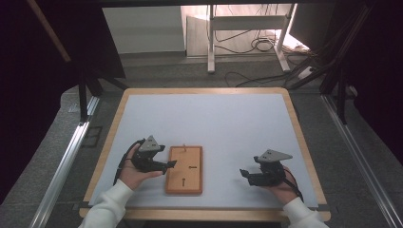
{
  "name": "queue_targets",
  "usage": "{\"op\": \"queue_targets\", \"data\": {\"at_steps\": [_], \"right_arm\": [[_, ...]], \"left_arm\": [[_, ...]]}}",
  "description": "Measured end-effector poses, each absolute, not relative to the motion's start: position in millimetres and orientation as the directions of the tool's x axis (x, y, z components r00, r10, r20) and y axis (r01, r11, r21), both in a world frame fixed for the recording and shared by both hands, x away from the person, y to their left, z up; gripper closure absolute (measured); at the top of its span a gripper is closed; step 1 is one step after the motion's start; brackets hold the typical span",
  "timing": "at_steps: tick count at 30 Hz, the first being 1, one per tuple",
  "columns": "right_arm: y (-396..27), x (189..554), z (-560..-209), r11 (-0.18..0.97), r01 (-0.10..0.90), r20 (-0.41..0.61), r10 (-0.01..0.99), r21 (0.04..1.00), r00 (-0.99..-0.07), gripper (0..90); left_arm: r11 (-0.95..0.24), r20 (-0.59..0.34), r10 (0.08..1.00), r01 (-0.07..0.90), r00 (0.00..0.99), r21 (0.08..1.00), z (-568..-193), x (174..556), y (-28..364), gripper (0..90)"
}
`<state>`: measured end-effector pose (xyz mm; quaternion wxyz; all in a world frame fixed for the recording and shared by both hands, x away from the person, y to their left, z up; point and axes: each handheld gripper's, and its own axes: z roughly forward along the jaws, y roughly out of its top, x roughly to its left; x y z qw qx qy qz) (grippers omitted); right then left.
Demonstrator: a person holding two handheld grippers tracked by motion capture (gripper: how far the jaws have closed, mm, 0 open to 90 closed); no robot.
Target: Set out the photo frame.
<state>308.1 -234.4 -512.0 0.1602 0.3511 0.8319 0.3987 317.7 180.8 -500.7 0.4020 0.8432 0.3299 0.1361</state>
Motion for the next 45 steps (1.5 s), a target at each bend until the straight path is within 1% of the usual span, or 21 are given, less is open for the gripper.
{"op": "queue_targets", "data": {"at_steps": [6,11,17,19,20,21,27,29,33,35,37,38,39,40,42,43,44,45], "right_arm": [[-233,306,-513,0.444,0.454,0.009,0.707,0.773,-0.707,22.1],[-230,305,-514,0.451,0.444,0.008,0.695,0.774,-0.719,21.9],[-228,305,-514,0.454,0.442,0.005,0.693,0.774,-0.721,21.4],[-227,304,-514,0.457,0.442,0.003,0.693,0.772,-0.721,21.3],[-227,304,-514,0.458,0.441,0.002,0.692,0.772,-0.722,21.3],[-227,304,-514,0.458,0.441,0.002,0.692,0.772,-0.722,21.3],[-227,304,-514,0.457,0.442,0.005,0.691,0.772,-0.723,21.3],[-227,303,-513,0.458,0.437,0.002,0.689,0.774,-0.725,21.3],[-226,303,-513,0.46,0.435,0.001,0.686,0.774,-0.727,21.2],[-225,303,-514,0.461,0.435,-0.001,0.687,0.774,-0.727,21.2],[-225,303,-514,0.463,0.433,-0.002,0.685,0.773,-0.728,21.2],[-224,302,-513,0.461,0.434,-0.001,0.686,0.774,-0.727,21.2],[-224,302,-513,0.461,0.434,-0.001,0.686,0.774,-0.727,21.2],[-223,302,-513,0.461,0.435,0.001,0.685,0.774,-0.728,21.2],[-222,302,-513,0.463,0.431,-0.001,0.682,0.774,-0.731,21.2],[-219,301,-513,0.467,0.426,-0.004,0.677,0.775,-0.736,20.9],[-217,300,-512,0.469,0.421,-0.006,0.674,0.777,-0.739,20.7],[-217,300,-512,0.469,0.421,-0.006,0.674,0.777,-0.739,20.7]], "left_arm": [[-0.473,-0.026,0.655,0.437,0.755,0.765,-499,326,173,24.1],[-0.509,-0.024,0.625,0.43,0.78,0.746,-503,335,167,25.0],[-0.529,-0.021,0.609,0.425,0.793,0.735,-502,347,157,30.5],[-0.533,-0.023,0.6,0.421,0.799,0.734,-503,353,153,33.5],[-0.533,-0.022,0.599,0.419,0.801,0.735,-503,355,152,36.4],[-0.531,-0.023,0.6,0.419,0.8,0.736,-503,357,150,36.4],[-0.547,-0.026,0.586,0.419,0.81,0.725,-504,369,141,46.7],[-0.552,-0.022,0.587,0.419,0.81,0.72,-506,371,142,49.5],[-0.55,-0.022,0.585,0.416,0.811,0.724,-509,373,141,58.6],[-0.547,-0.029,0.58,0.415,0.814,0.727,-511,374,139,59.5],[-0.553,-0.025,0.575,0.411,0.818,0.724,-513,374,138,62.4],[-0.554,-0.025,0.573,0.41,0.819,0.724,-514,374,139,66.5],[-0.554,-0.025,0.573,0.41,0.819,0.724,-514,374,139,68.3],[-0.549,-0.036,0.571,0.414,0.82,0.726,-516,375,138,68.3],[-0.555,-0.034,0.566,0.41,0.824,0.724,-517,375,137,72.1],[-0.554,-0.036,0.564,0.411,0.825,0.724,-518,375,136,77.0],[-0.554,-0.034,0.566,0.411,0.824,0.724,-518,375,136,78.9],[-0.554,-0.033,0.567,0.41,0.823,0.725,-518,375,137,78.9]]}}
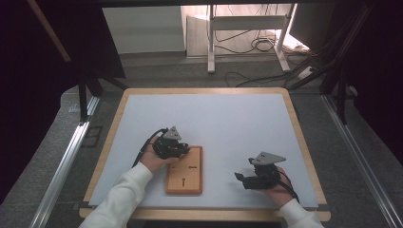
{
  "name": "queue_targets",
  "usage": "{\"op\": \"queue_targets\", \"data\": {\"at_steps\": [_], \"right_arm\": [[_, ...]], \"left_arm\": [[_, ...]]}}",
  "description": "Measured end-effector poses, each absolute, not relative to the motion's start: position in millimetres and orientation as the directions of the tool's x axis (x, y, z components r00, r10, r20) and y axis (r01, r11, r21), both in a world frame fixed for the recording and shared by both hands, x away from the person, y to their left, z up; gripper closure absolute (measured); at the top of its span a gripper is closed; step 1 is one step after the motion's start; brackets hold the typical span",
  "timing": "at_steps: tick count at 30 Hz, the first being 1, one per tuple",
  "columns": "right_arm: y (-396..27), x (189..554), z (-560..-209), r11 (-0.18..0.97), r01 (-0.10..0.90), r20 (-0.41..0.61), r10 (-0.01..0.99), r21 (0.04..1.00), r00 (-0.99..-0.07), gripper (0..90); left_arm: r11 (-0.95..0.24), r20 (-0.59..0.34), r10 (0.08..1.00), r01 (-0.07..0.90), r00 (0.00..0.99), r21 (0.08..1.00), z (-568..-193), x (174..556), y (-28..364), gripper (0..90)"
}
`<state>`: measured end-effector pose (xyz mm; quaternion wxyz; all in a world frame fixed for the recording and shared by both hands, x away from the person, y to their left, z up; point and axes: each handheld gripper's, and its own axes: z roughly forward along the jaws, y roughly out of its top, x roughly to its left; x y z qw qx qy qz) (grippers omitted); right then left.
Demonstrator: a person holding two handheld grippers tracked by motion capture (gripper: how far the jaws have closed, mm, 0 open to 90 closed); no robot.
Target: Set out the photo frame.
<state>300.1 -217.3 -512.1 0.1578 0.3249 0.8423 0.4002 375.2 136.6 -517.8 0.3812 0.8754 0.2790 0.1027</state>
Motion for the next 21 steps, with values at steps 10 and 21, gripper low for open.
{"op": "queue_targets", "data": {"at_steps": [10,21], "right_arm": [[-196,292,-511,0.518,0.378,-0.042,0.629,0.767,-0.776,19.3],[-188,287,-513,0.543,0.351,-0.059,0.599,0.763,-0.799,19.1]], "left_arm": [[-0.527,-0.1,0.554,0.441,0.827,0.726,-519,382,143,84.8],[-0.536,-0.135,0.556,0.478,0.82,0.696,-516,386,142,84.7]]}}
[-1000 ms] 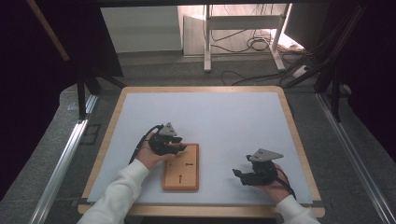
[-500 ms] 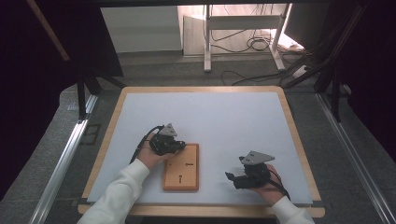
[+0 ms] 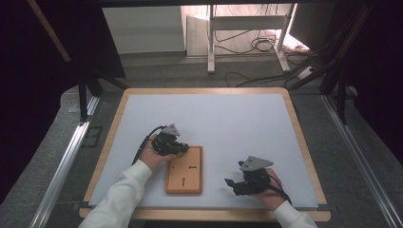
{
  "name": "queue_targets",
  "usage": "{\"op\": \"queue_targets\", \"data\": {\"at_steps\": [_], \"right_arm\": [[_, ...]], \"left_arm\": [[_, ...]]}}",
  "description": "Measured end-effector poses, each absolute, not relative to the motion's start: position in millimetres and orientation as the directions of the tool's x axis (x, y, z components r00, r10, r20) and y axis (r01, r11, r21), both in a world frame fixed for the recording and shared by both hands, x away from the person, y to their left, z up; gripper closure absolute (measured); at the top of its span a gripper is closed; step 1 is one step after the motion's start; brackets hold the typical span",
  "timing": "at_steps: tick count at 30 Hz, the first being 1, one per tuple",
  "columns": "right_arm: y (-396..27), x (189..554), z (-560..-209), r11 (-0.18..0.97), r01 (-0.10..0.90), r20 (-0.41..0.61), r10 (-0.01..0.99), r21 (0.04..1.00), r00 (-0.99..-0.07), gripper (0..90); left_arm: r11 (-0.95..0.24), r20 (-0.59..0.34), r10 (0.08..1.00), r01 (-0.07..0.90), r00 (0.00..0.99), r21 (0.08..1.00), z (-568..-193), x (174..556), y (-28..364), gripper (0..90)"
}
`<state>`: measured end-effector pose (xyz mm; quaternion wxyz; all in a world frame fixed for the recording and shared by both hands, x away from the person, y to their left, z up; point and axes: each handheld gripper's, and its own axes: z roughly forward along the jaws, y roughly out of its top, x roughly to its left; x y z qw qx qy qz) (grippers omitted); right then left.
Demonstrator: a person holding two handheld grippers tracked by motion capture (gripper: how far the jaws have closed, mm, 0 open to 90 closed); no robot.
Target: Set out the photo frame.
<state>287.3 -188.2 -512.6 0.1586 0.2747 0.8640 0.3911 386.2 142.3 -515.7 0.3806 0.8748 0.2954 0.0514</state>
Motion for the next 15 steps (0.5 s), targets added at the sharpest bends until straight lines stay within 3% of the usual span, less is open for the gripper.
{"op": "queue_targets", "data": {"at_steps": [15], "right_arm": [[-163,278,-513,0.573,0.309,-0.067,0.541,0.759,-0.839,18.7]], "left_arm": [[-0.537,-0.177,0.544,0.503,0.82,0.677,-514,393,144,84.3]]}}
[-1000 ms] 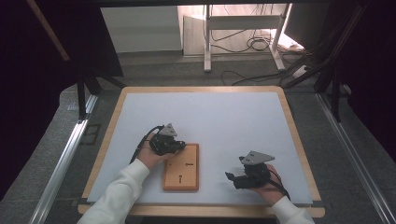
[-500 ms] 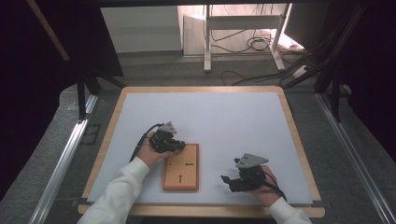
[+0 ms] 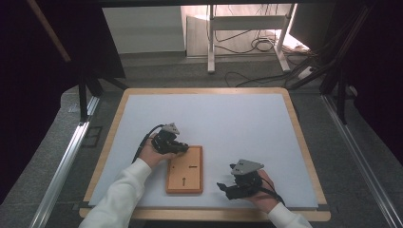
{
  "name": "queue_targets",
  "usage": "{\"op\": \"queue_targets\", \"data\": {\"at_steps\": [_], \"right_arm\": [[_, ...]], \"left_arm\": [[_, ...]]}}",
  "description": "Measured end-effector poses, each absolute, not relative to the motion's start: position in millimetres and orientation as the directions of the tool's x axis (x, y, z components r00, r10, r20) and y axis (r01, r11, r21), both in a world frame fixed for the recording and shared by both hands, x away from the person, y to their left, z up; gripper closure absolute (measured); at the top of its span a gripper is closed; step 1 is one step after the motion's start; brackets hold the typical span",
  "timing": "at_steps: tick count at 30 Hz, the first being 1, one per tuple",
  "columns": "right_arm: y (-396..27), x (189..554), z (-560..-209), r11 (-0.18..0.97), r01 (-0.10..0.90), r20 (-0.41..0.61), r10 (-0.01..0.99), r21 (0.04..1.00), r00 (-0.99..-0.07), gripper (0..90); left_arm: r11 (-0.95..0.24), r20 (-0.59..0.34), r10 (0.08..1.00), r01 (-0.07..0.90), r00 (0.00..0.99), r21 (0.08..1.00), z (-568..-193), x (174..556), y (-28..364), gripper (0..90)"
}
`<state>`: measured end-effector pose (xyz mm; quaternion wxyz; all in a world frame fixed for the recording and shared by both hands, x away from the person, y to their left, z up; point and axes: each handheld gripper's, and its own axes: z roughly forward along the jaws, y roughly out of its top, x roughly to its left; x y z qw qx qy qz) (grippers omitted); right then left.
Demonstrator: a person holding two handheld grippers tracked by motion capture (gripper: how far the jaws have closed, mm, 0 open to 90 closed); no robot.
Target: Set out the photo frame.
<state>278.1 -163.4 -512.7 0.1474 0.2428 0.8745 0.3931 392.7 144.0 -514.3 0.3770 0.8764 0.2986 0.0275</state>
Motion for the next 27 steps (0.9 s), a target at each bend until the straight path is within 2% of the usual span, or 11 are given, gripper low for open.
{"op": "queue_targets", "data": {"at_steps": [8,15,27], "right_arm": [[-143,271,-511,0.61,0.257,-0.112,0.499,0.749,-0.859,16.1],[-116,266,-518,0.682,0.195,-0.202,0.456,0.705,-0.867,10.9],[-83,258,-523,0.747,0.11,-0.298,0.39,0.656,-0.871,7.6]], "left_arm": [[-0.539,-0.2,0.539,0.517,0.818,0.665,-513,398,145,84.3],[-0.541,-0.221,0.529,0.526,0.82,0.656,-513,402,146,84.4],[-0.54,-0.245,0.518,0.536,0.819,0.649,-513,406,148,84.3]]}}
